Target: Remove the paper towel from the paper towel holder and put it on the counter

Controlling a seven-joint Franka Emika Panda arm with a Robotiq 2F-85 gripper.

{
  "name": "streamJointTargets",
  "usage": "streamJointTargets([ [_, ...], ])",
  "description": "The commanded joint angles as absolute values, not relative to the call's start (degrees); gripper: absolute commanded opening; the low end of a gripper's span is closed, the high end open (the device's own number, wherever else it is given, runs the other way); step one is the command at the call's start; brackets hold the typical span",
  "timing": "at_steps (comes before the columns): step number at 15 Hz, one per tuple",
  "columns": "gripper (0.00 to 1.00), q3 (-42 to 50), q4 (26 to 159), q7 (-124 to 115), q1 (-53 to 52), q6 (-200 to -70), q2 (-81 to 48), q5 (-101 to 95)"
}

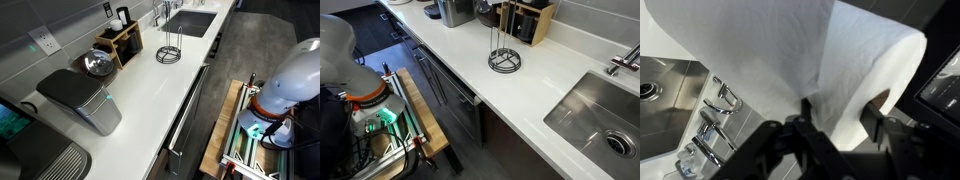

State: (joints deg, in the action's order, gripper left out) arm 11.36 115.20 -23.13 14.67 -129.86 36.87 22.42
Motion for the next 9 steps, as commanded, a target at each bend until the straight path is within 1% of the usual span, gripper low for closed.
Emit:
streamJointTargets([
  [1,0.27,12.1,115.1,-21.2,13.4,-129.4,39.4,22.8],
  [9,0.27,12.8,116.9,-16.1,9.0,-122.7,45.2,25.0],
])
